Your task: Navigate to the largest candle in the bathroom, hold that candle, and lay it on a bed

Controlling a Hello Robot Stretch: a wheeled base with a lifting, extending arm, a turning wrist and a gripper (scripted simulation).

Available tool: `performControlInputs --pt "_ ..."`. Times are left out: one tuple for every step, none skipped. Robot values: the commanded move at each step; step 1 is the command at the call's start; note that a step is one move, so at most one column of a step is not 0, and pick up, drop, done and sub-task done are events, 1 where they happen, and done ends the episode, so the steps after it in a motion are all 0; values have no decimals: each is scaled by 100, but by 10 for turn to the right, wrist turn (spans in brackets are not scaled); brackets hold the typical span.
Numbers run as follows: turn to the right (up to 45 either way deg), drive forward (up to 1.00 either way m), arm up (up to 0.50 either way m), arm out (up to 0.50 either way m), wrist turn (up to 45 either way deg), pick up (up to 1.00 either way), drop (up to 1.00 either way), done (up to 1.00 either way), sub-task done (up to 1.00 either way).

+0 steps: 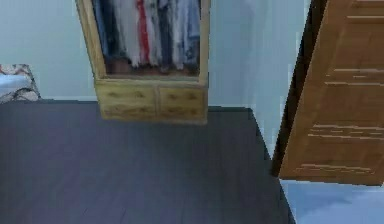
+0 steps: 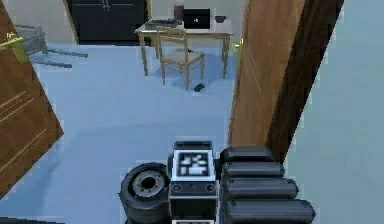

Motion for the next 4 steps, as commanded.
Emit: performControlInputs --pt "450 0 0 0 0 0 0 0 0" --pt "0 45 0 0 0 0 0 0 0" --pt "270 0 0 0 0 0 0 0 0" --pt "0 100 0 0 0 0 0 0 0"
